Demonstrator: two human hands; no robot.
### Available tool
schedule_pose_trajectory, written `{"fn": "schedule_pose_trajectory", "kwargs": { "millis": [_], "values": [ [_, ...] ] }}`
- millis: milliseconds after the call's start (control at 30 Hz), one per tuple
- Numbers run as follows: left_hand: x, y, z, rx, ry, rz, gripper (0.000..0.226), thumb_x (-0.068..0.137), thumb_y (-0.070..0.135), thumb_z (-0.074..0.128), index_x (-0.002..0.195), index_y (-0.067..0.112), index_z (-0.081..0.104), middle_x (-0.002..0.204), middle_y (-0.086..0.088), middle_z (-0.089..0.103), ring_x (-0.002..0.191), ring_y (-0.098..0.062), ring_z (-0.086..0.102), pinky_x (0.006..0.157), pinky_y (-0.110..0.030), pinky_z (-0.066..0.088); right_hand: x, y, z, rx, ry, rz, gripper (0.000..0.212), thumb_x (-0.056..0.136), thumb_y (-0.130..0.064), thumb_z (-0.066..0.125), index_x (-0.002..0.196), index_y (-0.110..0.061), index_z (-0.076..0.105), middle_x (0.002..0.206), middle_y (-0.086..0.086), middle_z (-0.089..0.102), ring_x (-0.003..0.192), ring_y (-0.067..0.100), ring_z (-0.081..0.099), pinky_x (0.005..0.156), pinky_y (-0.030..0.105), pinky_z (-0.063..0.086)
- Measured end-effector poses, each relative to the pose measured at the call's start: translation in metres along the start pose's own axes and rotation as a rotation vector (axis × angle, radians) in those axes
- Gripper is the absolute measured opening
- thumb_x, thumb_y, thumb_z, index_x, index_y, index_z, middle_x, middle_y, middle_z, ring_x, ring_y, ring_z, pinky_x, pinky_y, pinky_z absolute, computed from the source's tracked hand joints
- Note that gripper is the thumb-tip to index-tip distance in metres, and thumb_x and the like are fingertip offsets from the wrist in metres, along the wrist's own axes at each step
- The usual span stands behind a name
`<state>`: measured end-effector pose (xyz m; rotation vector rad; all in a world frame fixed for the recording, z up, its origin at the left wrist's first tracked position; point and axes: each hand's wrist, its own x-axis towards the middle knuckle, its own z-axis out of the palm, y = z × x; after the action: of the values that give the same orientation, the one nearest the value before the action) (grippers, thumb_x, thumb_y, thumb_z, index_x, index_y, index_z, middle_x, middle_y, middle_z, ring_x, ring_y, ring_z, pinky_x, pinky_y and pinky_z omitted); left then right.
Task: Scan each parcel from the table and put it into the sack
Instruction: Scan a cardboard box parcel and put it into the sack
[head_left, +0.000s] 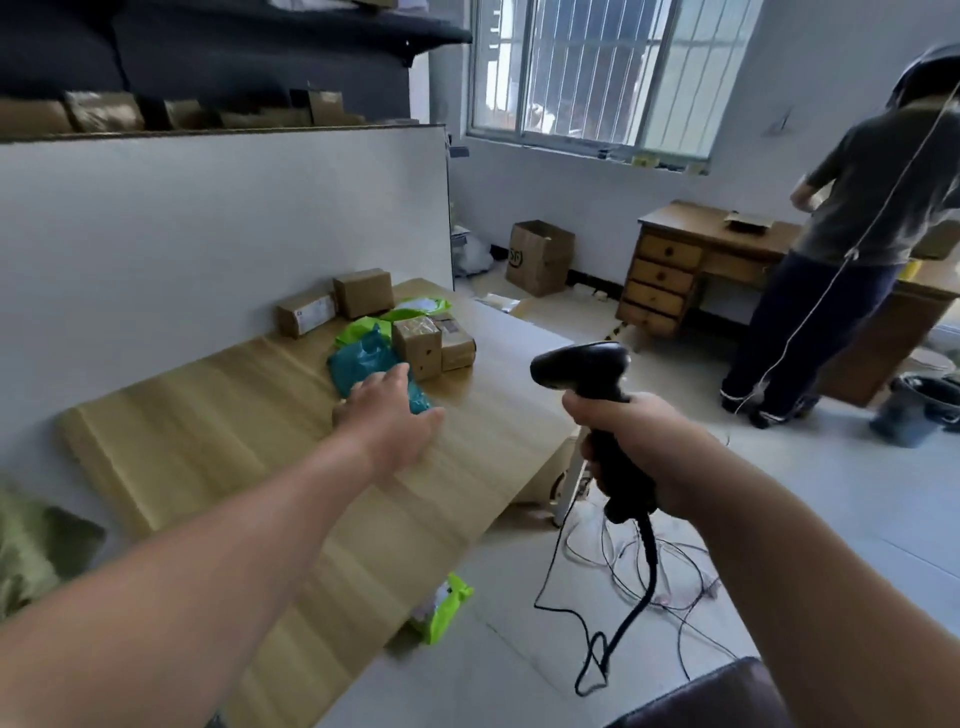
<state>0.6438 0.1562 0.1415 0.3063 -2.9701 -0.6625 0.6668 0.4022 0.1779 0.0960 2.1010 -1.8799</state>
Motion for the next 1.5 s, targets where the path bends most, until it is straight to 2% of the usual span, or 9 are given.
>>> {"fn": "schedule_pose_trajectory", "kwargs": {
  "millis": [167, 333, 467, 667, 1000, 1100, 1300, 1500],
  "values": [
    [0.043, 0.016, 0.001, 0.054, 0.028, -0.085, 0.083, 0.085, 0.059, 0.054, 0.151, 0.020, 0.021, 0.153, -0.008, 0.030, 0.137, -0.029, 0.032, 0.108, -0.044, 0.033, 0.042, -0.013, -0.029, 0.020, 0.026, -0.001, 0.028, 0.087, -0.033, 0.072, 0.087, -0.011, 0.056, 0.054, 0.006, 0.055, 0.039, 0.019, 0.047, 0.044, 0.027, 0.041],
    [0.108, 0.013, 0.011, 0.038, 0.049, -0.148, 0.088, 0.082, 0.063, 0.056, 0.150, 0.019, 0.022, 0.149, -0.009, 0.035, 0.135, -0.030, 0.036, 0.106, -0.043, 0.037, 0.099, -0.027, -0.041, 0.013, 0.039, 0.005, 0.028, 0.088, -0.034, 0.072, 0.088, -0.010, 0.056, 0.055, 0.006, 0.055, 0.038, 0.018, 0.047, 0.042, 0.025, 0.040],
    [0.169, 0.010, 0.016, -0.002, 0.043, -0.187, 0.087, 0.081, 0.063, 0.057, 0.148, 0.018, 0.025, 0.148, -0.010, 0.035, 0.133, -0.031, 0.037, 0.102, -0.043, 0.038, 0.156, -0.039, -0.043, 0.010, 0.056, 0.005, 0.026, 0.088, -0.032, 0.072, 0.087, -0.011, 0.055, 0.055, 0.007, 0.052, 0.040, 0.019, 0.045, 0.045, 0.028, 0.039],
    [0.237, 0.002, 0.020, 0.020, 0.048, -0.163, 0.089, 0.081, 0.065, 0.055, 0.150, 0.021, 0.018, 0.150, -0.009, 0.033, 0.134, -0.031, 0.036, 0.102, -0.044, 0.038, 0.243, -0.065, -0.033, -0.082, 0.054, -0.020, 0.028, 0.088, -0.031, 0.071, 0.091, -0.009, 0.055, 0.051, 0.004, 0.055, 0.037, 0.017, 0.047, 0.040, 0.027, 0.042],
    [0.324, -0.011, 0.043, 0.062, -0.009, -0.198, 0.095, 0.080, 0.062, 0.060, 0.152, 0.022, 0.013, 0.156, -0.007, 0.022, 0.141, -0.029, 0.026, 0.111, -0.041, 0.028, 0.400, -0.086, -0.009, -0.128, -0.117, 0.041, 0.029, 0.087, -0.034, 0.072, 0.095, -0.011, 0.056, 0.051, 0.003, 0.056, 0.039, 0.019, 0.046, 0.042, 0.029, 0.042],
    [0.363, -0.013, 0.065, 0.074, -0.082, -0.305, 0.098, 0.078, 0.065, 0.060, 0.152, 0.021, 0.013, 0.157, -0.011, 0.020, 0.142, -0.032, 0.024, 0.113, -0.041, 0.027, 0.461, -0.086, -0.004, -0.127, -0.197, 0.065, 0.027, 0.087, -0.033, 0.072, 0.095, -0.013, 0.056, 0.053, 0.003, 0.057, 0.040, 0.019, 0.048, 0.043, 0.028, 0.042],
    [0.454, -0.006, 0.126, -0.057, -0.188, -0.688, 0.116, 0.063, 0.082, 0.057, 0.151, 0.021, 0.013, 0.154, -0.015, 0.022, 0.141, -0.034, 0.025, 0.111, -0.046, 0.030, 0.578, -0.082, 0.001, -0.113, -0.376, 0.179, 0.024, 0.090, -0.028, 0.070, 0.089, -0.012, 0.053, 0.049, 0.002, 0.053, 0.038, 0.016, 0.045, 0.039, 0.021, 0.038],
    [0.508, -0.012, 0.174, 0.046, -0.195, -0.957, 0.125, 0.050, 0.090, 0.054, 0.149, 0.027, 0.010, 0.150, -0.015, 0.017, 0.137, -0.036, 0.019, 0.106, -0.053, 0.023, 0.653, -0.071, 0.003, -0.156, -0.472, 0.267, 0.021, 0.092, -0.024, 0.068, 0.088, -0.008, 0.055, 0.049, 0.003, 0.053, 0.038, 0.015, 0.045, 0.038, 0.021, 0.039]
  ]
}}
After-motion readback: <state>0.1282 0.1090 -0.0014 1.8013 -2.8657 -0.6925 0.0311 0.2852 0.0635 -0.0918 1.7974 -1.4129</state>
